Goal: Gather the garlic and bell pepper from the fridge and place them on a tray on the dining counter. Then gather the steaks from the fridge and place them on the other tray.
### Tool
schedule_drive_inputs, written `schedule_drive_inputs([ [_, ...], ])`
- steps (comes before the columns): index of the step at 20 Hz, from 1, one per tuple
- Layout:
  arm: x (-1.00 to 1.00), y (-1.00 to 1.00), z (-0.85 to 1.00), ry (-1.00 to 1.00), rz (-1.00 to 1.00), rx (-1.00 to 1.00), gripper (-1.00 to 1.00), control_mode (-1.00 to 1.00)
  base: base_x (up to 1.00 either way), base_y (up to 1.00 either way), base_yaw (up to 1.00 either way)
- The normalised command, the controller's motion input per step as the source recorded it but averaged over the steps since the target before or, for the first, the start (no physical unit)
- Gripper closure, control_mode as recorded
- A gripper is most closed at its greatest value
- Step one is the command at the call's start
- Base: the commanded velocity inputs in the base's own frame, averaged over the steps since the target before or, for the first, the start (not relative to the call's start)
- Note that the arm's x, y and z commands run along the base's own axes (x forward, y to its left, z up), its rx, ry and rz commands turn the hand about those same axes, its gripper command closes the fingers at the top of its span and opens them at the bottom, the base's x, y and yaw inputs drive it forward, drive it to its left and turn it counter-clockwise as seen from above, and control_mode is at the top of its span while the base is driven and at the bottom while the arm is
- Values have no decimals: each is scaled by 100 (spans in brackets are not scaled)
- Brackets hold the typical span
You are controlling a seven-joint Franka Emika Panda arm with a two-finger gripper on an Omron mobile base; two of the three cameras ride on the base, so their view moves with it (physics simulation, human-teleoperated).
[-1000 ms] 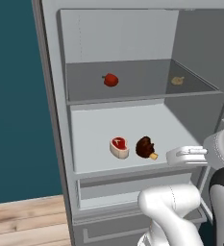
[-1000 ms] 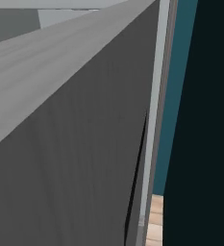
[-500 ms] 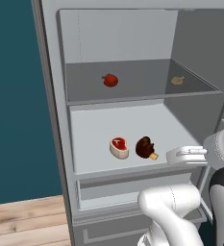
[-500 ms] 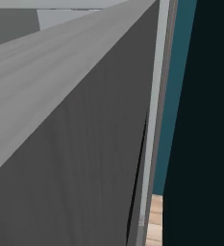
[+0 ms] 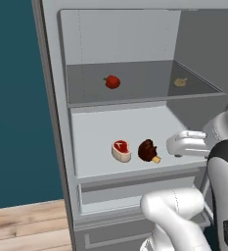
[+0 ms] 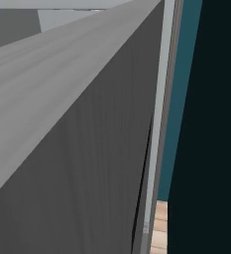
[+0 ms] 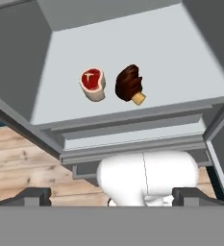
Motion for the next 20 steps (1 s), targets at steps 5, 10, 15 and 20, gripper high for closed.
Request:
schedule_drive_inputs([
  [5, 14, 0, 60, 9, -6, -1, -100, -100, 0, 0, 0],
  [10, 24, -6, 22, 2, -10, -3, -100, -100, 0, 0, 0],
  [15, 32, -20, -5, -2, -9, -5, -100, -100, 0, 0, 0],
  [20, 16, -14, -29, -37, -1, -16, -100, -100, 0, 0, 0],
])
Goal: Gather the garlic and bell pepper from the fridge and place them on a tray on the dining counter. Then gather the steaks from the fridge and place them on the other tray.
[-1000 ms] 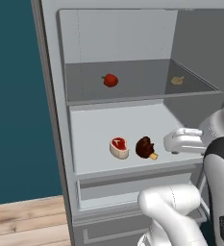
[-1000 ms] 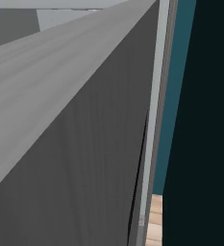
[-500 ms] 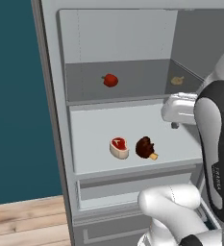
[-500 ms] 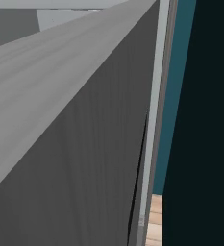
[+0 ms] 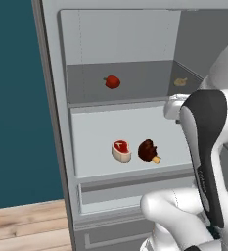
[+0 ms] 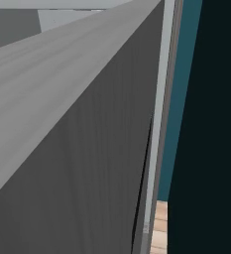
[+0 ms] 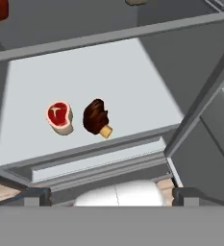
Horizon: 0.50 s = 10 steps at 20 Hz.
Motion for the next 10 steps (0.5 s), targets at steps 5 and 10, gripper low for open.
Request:
schedule_drive_inputs([
  [5, 27, -14, -9, -30, 0, -8, -100, -100, 0, 0, 0],
  [10, 28, -7, 16, -3, 0, 0, -100, -100, 0, 0, 0],
])
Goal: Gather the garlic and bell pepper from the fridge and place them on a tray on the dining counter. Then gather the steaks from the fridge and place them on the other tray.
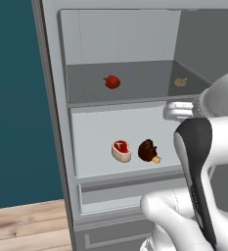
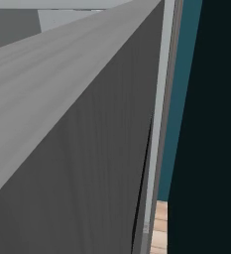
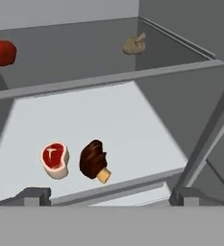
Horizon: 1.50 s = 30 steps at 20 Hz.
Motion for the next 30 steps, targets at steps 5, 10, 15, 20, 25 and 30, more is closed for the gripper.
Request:
schedule_drive_inputs([
  [5, 16, 0, 33, 0, -2, -3, -100, -100, 0, 0, 0],
  [10, 17, -2, 23, 0, -6, -8, -100, -100, 0, 0, 0],
  [15, 41, -24, 1, 0, -4, -2, -100, -100, 0, 0, 0],
  [20, 50, -42, -1, -2, 0, 0, -100, -100, 0, 0, 0],
  [25, 54, -31, -14, -2, 0, -1, -100, -100, 0, 0, 0],
  [30, 59, -12, -10, 0, 0, -2, -100, -100, 0, 0, 0],
])
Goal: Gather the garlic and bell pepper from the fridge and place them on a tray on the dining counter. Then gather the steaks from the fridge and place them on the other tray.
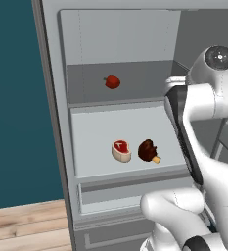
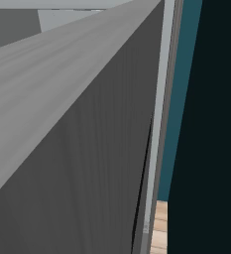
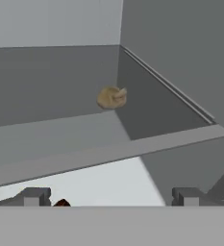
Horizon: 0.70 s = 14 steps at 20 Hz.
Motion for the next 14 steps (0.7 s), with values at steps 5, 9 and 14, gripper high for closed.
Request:
schedule_drive_inputs([
  [5, 68, -15, -10, 0, 0, -1, -100, -100, 0, 0, 0],
  [9, 56, -34, 0, 0, 0, 0, -100, -100, 0, 0, 0],
  [14, 57, -24, -1, 0, 0, 0, -100, -100, 0, 0, 0],
])
